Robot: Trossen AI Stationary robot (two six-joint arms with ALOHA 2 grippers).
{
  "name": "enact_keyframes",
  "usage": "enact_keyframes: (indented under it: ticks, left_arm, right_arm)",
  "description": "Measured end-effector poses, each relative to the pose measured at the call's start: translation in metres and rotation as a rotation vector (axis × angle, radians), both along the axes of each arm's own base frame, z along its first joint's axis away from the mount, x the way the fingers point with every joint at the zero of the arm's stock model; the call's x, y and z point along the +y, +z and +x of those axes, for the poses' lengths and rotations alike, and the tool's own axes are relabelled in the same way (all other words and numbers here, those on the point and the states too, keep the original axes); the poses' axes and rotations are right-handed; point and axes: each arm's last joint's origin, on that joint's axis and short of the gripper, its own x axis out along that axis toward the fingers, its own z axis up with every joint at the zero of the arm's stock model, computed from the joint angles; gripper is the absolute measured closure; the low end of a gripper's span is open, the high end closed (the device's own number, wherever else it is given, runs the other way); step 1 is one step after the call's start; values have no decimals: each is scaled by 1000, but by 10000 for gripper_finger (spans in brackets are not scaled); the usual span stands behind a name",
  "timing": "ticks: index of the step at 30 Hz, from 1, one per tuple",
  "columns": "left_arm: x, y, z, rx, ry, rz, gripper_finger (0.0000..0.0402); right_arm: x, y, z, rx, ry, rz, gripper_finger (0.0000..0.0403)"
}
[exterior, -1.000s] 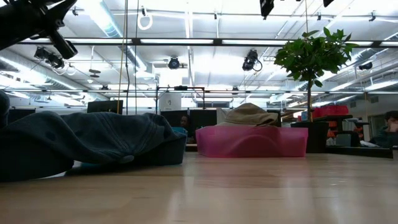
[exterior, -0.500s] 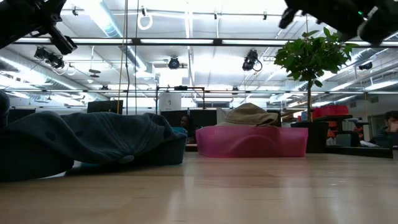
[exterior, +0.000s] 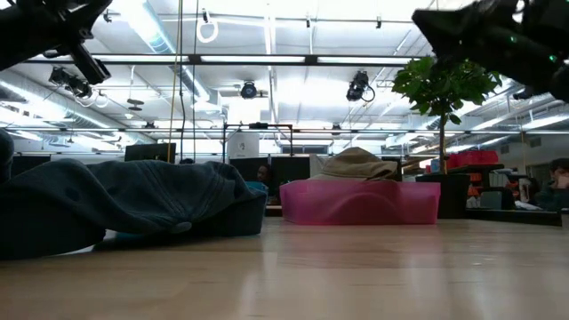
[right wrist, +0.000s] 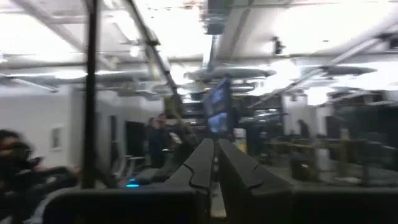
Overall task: Pick & Place hat
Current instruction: Put the bottom dark blue cap into the blue bin
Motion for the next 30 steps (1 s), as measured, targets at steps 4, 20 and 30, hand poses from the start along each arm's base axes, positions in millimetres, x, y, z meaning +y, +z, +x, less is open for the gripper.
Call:
enact_keyframes:
  ticks: [4, 20, 30]
  left_arm:
    - [0, 0, 0, 2, 5, -7, 399]
    - [0, 30, -10, -76, 27, 32, 399]
    - [-3, 99, -15, -105, 44, 216, 399]
  right_arm:
    - [1, -14, -9, -58, -55, -5, 376]
    - [-4, -55, 4, 386, -52, 160, 376]
    - [-4, -76, 4, 596, -57, 191, 376]
